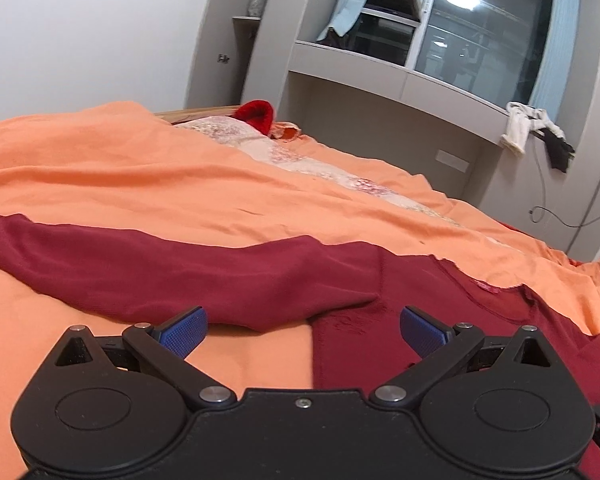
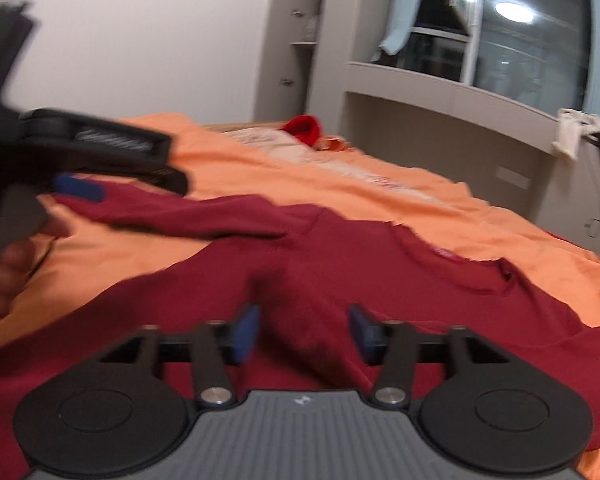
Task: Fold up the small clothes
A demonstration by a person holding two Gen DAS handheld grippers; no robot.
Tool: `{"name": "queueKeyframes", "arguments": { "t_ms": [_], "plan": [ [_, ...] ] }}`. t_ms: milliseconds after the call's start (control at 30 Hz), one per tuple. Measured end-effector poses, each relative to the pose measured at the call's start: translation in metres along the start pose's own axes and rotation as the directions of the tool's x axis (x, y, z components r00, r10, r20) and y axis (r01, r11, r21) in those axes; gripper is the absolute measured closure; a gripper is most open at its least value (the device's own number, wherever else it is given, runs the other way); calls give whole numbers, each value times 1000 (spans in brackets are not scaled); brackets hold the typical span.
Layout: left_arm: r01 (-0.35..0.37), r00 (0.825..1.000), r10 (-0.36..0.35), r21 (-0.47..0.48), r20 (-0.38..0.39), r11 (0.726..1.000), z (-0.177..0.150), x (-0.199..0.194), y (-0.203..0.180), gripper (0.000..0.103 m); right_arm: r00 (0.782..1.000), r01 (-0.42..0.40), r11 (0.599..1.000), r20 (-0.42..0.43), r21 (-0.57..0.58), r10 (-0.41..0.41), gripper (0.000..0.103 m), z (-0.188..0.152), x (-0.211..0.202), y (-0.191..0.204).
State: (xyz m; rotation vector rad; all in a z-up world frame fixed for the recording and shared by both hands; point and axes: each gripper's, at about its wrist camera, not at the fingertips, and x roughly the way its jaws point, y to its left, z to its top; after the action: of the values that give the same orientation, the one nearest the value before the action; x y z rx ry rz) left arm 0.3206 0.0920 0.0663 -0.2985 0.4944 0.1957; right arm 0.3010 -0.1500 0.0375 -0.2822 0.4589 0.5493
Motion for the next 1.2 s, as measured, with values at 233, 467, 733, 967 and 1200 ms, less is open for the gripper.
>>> {"name": "queueKeyframes", "arguments": {
  "t_ms": [233, 467, 733, 967, 1200],
  "plan": [
    [93, 996, -92, 84, -22, 992, -15, 6, -27, 0, 1000, 2, 1000, 24, 21, -2, 10, -28, -50, -34],
    [87, 991, -60, 239, -120, 967, -44, 29, -64, 0, 986, 159, 957, 2, 241, -165, 7, -44, -56, -114],
    [25, 981, 38, 318, -192, 948, -57, 47, -69, 0, 954, 282, 799, -64, 531, -294, 23, -49, -20, -219],
    [35, 982, 28, 324, -187, 945, -56, 45, -70, 0, 953, 291, 754, -110, 590, -282, 92, -54, 7, -250],
    [62, 984, 7, 374, -180, 925, -62, 47, -81, 0, 948, 269, 679, -64, 684, -311, 95, -79, -13, -273]
  ]
}}
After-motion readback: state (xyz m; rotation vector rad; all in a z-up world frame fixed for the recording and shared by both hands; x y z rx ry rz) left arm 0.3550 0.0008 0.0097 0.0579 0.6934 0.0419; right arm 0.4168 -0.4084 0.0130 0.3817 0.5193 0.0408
